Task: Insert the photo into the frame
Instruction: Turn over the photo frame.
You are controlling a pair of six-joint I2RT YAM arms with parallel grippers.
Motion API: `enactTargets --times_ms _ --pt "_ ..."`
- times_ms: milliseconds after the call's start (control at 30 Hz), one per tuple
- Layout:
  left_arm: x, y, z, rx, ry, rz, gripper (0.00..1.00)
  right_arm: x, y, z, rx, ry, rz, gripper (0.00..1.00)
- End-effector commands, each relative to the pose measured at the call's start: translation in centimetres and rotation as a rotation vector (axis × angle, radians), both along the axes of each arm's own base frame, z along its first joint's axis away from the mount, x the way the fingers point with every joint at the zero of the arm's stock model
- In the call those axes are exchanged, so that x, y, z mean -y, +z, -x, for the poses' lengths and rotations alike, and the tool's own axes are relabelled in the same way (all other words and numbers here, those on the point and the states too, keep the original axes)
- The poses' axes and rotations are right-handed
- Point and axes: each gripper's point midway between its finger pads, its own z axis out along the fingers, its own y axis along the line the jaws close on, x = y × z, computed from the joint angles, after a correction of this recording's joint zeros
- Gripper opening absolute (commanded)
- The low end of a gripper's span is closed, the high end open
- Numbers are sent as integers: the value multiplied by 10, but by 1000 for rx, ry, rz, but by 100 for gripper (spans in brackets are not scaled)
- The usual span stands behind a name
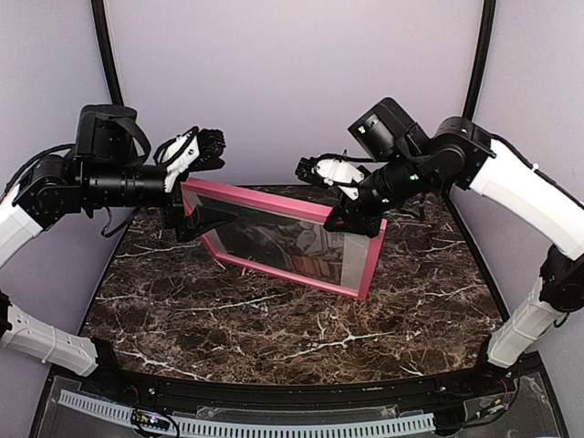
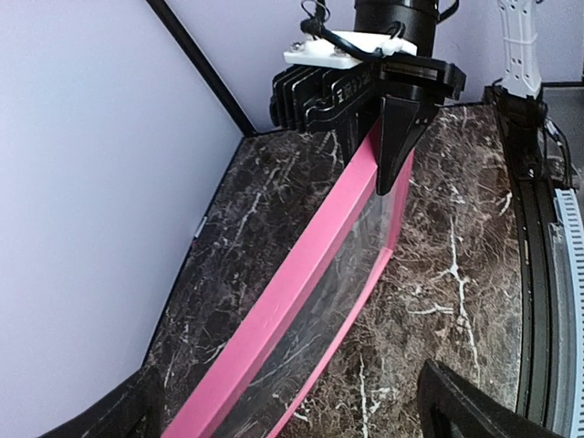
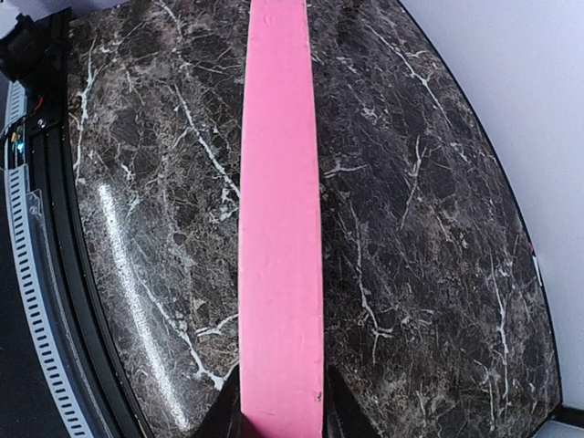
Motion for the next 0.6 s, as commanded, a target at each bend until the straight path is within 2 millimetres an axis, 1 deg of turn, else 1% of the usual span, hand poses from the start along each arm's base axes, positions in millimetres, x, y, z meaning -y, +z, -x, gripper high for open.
enactTargets --times_ms 0,100,167,267,400,467,533,567 --pt "-27 40 -12 100 157 158 99 2 56 -21 -3 -111 -226 0" --pt "-46 47 -24 97 296 213 99 4 76 -36 -42 -178 -321 0" --pt "-55 43 -33 73 379 229 99 7 89 -50 -81 -241 -386 0" --pt "-65 32 -46 28 502 244 99 17 97 -76 -160 -372 -484 0" --pt "-71 14 -55 -62 607 291 99 31 91 -104 -254 -512 -597 0" --pt "-70 3 -56 -98 624 299 99 40 87 -114 -297 -573 -657 0" --pt "-69 -14 -58 -132 646 291 99 47 77 -122 -337 -619 -708 0" --pt "-69 -17 -59 -137 654 294 99 50 71 -124 -361 -640 -730 0"
